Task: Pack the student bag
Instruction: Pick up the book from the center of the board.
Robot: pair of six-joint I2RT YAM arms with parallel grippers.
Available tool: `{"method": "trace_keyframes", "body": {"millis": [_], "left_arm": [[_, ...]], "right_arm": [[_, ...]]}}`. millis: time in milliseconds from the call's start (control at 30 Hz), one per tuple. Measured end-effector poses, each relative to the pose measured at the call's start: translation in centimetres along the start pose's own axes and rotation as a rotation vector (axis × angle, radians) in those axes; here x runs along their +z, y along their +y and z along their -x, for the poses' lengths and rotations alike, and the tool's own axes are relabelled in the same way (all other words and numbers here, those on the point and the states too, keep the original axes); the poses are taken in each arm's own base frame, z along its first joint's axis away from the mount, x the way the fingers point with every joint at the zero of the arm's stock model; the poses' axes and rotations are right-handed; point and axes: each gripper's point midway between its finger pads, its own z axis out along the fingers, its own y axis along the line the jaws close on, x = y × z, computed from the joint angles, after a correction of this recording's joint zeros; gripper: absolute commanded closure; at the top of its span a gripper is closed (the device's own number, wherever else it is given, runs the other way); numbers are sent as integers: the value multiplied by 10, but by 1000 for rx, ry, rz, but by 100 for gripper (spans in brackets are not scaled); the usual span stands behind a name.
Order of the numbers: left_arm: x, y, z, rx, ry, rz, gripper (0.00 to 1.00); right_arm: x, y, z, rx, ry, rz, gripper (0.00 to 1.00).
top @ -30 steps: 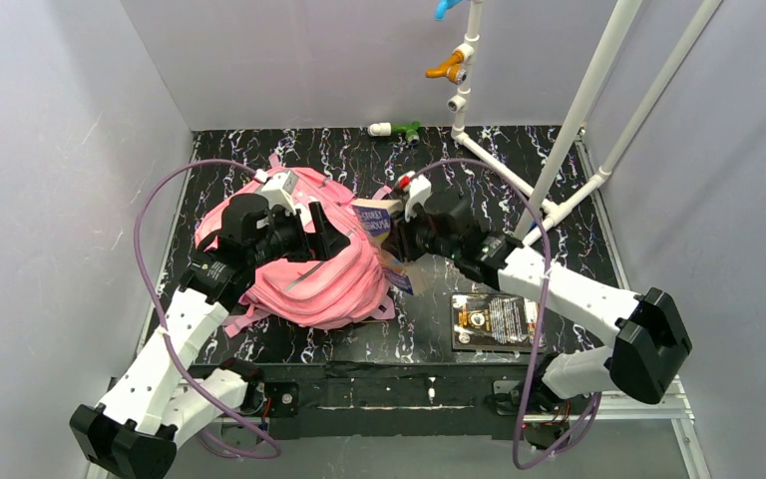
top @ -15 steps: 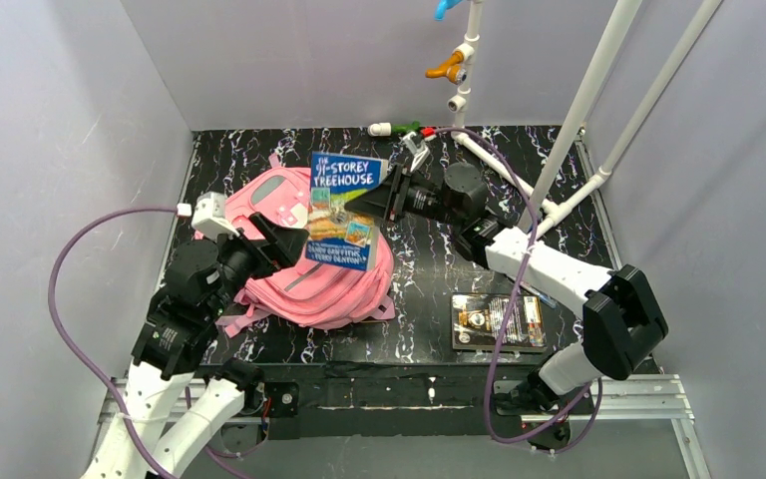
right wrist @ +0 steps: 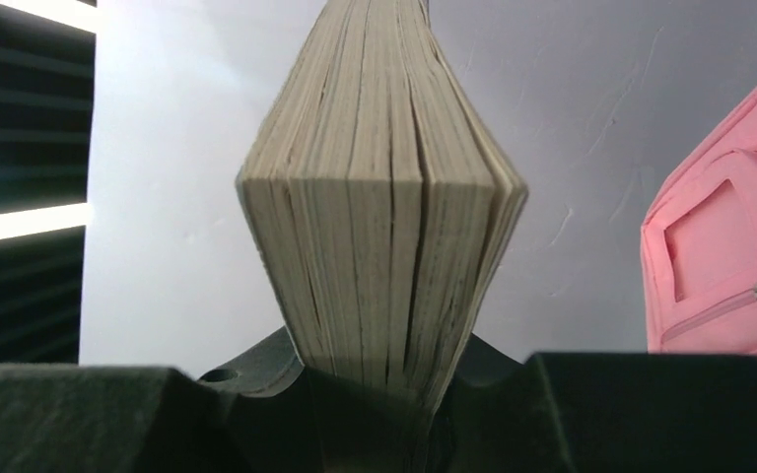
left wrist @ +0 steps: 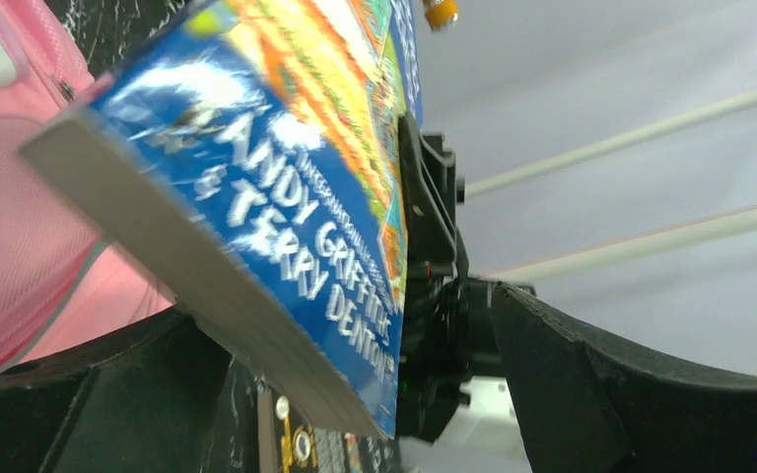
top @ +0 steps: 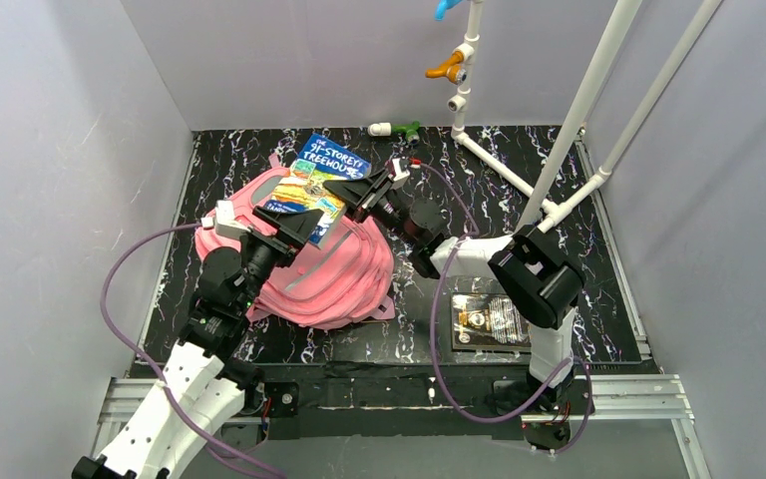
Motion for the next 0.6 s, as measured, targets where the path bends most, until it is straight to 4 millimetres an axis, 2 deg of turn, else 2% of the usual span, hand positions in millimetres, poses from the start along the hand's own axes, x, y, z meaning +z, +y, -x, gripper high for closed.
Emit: {"method": "trace_keyframes", "body": {"millis": [67,100,233,267,300,400,433,500,600], "left_arm": [[5,3,2,-35,-29,-18,20],[6,1,2,-49,-31,-33,29],[8,-13,10,-69,-69,-97,51],[8,-17,13,-70,-83,-110,59],[7,-18,16,-72,-99,-116,70],[8,-15,18,-61,-117,-113,97],[9,-15,17,-57,-115,-115,100],[9,-14,11,-20,-85,-118,100],[9,-10,-1,85,-30,-129,100]], "right_arm": [[2,1,0,25,-36,14,99],[3,4,-1,38,-55,27,99],[0,17,-16,78,-89,81,99],[-1,17,-20,91,-92,84,99],[-2,17,-22,104,-101,85,93],[-5,22,-23,123,-110,107,66],[-7,21,-22,116,-107,104,56],[-16,18,-22,91,-78,94,46],[-35,10,-23,-9,19,35,25]]}}
